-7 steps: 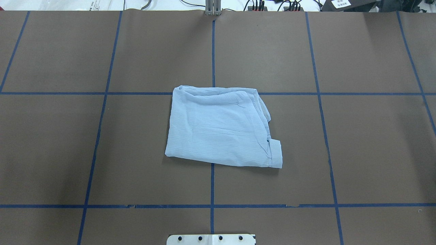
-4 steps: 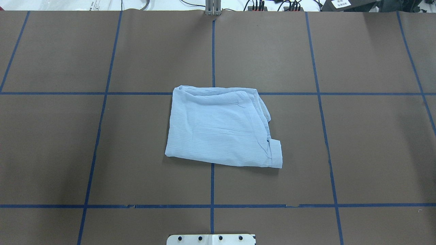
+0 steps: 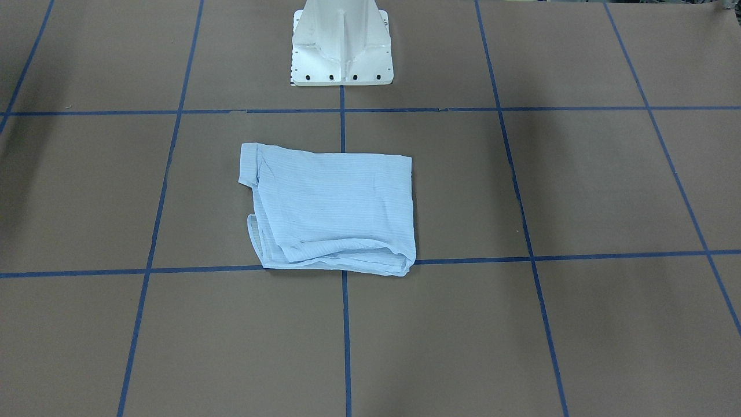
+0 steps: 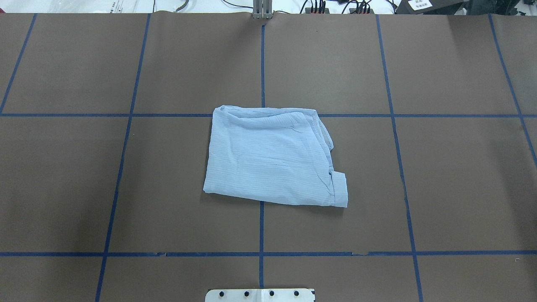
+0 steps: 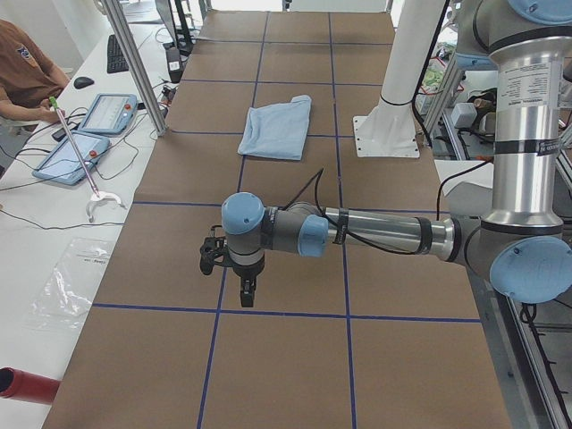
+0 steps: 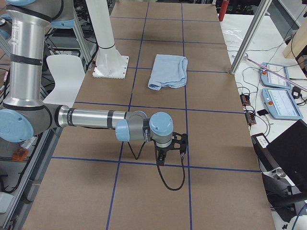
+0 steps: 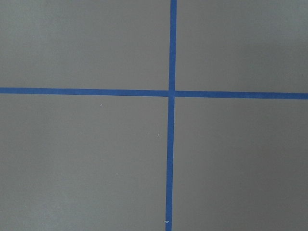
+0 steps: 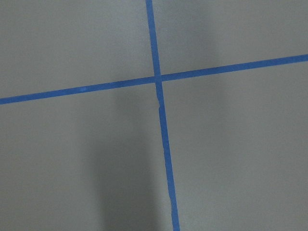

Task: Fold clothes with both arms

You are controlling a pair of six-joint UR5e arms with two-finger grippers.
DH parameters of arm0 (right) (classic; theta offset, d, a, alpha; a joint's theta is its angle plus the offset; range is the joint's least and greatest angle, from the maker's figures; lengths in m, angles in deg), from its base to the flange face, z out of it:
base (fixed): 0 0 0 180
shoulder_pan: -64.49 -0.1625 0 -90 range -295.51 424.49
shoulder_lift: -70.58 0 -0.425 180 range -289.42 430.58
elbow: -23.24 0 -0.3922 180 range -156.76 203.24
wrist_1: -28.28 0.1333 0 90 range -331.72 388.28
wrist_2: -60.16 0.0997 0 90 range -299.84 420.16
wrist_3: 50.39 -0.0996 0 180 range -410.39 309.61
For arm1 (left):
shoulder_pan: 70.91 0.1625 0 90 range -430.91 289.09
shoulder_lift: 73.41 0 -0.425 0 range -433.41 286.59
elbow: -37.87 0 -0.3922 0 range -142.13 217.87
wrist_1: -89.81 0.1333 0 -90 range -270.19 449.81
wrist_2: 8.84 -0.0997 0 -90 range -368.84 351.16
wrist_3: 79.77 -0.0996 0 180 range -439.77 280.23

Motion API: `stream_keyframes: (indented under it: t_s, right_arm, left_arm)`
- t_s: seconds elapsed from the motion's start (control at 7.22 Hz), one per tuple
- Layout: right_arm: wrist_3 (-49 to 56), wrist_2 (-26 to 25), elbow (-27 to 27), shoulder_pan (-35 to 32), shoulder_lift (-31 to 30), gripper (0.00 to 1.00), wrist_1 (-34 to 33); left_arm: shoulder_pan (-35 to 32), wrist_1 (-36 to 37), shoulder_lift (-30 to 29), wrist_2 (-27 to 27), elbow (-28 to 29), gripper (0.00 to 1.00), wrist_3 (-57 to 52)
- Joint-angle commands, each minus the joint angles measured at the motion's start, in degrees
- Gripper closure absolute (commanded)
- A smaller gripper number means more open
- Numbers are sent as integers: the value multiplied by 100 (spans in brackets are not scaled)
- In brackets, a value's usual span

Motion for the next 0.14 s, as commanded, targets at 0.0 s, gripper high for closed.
stream_keyframes:
  t_s: [0.0]
  right_arm:
    - [0, -3, 1, 0, 0, 0, 0]
  left_arm:
    - [0, 0, -19, 0, -13, 0, 0]
